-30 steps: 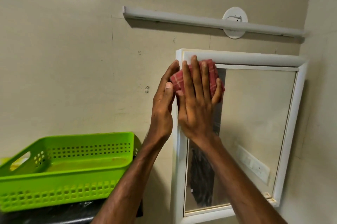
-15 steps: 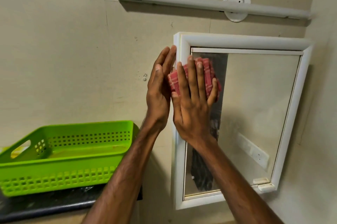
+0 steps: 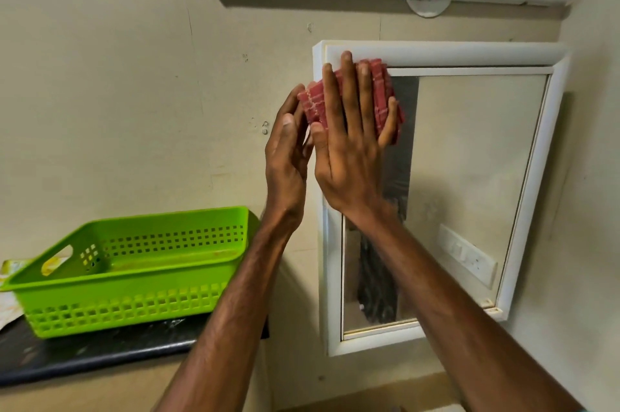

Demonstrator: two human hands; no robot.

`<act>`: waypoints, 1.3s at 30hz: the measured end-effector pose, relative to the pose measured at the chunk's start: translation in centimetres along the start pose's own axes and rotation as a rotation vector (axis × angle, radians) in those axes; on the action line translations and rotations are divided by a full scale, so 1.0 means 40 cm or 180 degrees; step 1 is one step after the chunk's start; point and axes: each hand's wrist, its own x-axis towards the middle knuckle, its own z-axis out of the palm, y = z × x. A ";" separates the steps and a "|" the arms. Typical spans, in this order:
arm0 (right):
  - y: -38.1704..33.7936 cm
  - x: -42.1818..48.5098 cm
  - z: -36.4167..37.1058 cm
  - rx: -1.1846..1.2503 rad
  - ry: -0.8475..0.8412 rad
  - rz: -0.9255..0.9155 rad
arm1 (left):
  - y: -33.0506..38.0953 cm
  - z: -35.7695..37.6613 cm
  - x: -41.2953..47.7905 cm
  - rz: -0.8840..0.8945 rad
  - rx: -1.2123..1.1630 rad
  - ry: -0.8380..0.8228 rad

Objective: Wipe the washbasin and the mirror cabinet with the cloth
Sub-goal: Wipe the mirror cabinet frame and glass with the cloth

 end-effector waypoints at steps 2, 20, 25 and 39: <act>0.000 -0.076 0.008 -0.0037 -0.0085 0.0003 | -0.007 -0.007 -0.007 0.0066 0.0155 0.0033; 0.013 -0.194 0.010 -0.0229 -0.0365 0.0052 | -0.066 0.029 -0.072 0.0475 0.1163 0.0128; 0.072 -0.309 0.023 0.0047 -0.0660 -0.0042 | -0.066 0.040 -0.077 0.0703 0.1642 0.0042; 0.463 -0.264 -0.075 -0.0534 -0.0227 0.0779 | -0.155 0.102 -0.081 0.1425 0.3522 0.0398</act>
